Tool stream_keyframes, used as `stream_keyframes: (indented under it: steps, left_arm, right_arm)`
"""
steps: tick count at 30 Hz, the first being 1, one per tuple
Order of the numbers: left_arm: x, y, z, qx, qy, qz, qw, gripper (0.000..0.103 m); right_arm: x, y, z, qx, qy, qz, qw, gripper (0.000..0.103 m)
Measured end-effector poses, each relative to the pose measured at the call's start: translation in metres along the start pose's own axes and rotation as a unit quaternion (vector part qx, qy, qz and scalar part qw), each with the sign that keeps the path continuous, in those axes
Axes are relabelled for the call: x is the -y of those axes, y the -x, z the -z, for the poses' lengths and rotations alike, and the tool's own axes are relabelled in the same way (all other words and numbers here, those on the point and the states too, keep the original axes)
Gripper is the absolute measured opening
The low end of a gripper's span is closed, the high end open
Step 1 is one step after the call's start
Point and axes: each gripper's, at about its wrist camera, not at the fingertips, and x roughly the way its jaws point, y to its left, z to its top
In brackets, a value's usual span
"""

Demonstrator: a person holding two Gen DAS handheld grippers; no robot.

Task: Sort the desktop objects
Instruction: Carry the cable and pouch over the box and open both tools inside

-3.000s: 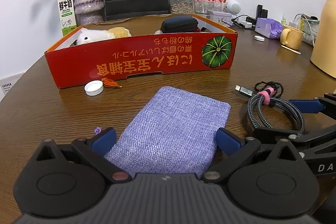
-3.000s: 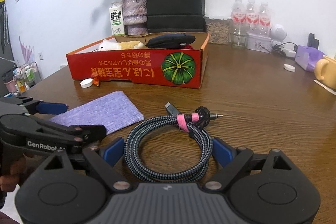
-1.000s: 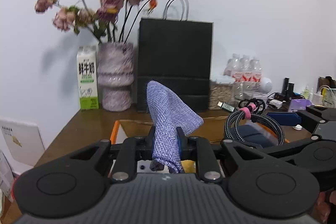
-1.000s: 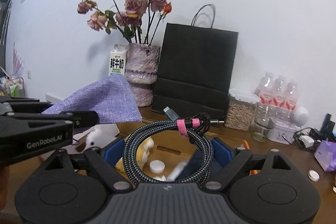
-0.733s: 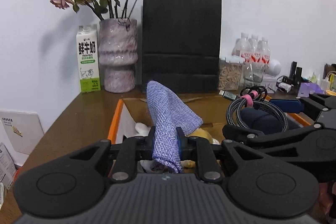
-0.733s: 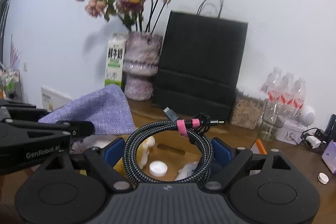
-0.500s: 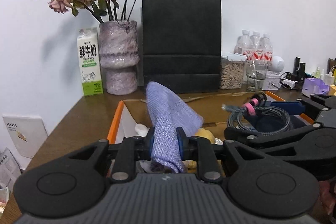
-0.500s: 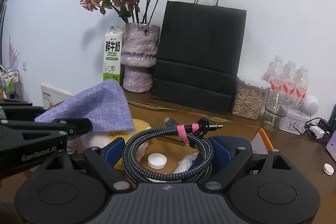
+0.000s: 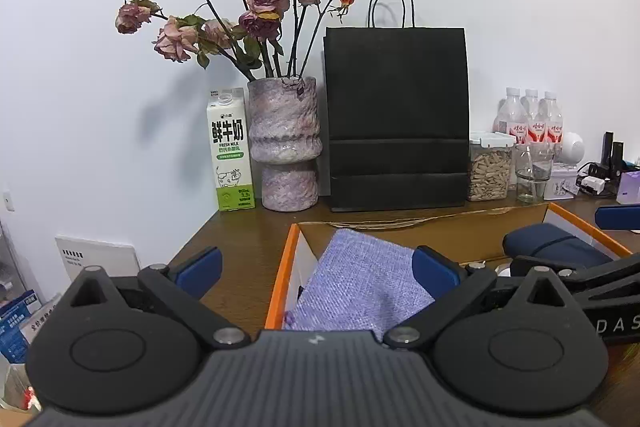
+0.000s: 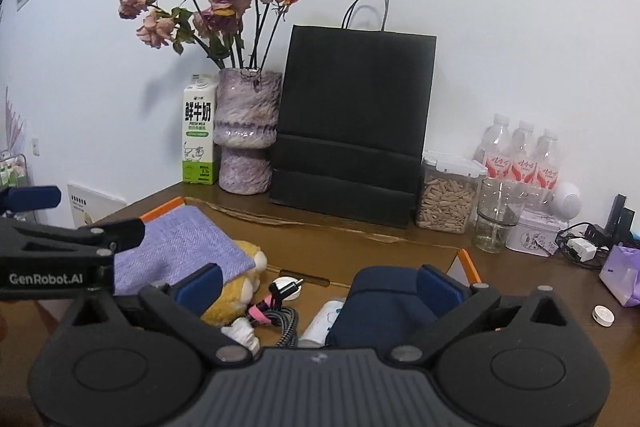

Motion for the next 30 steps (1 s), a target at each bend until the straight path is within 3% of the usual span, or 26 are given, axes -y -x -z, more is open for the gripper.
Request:
stream_keyframes:
  steps: [19,30]
  left_arm:
    - [0.002,0.015,0.008,0.012,0.003,0.009,0.9999,0.103]
    - [0.0,0.036,0.032,0.01,0.005,0.001,0.9999,0.103]
  right_arm:
    - [0.001,0.02,0.013,0.01,-0.008,-0.004,1.0,0.103]
    - [0.001,0.045,0.033,0.018,0.002,-0.005,1.0,0.103]
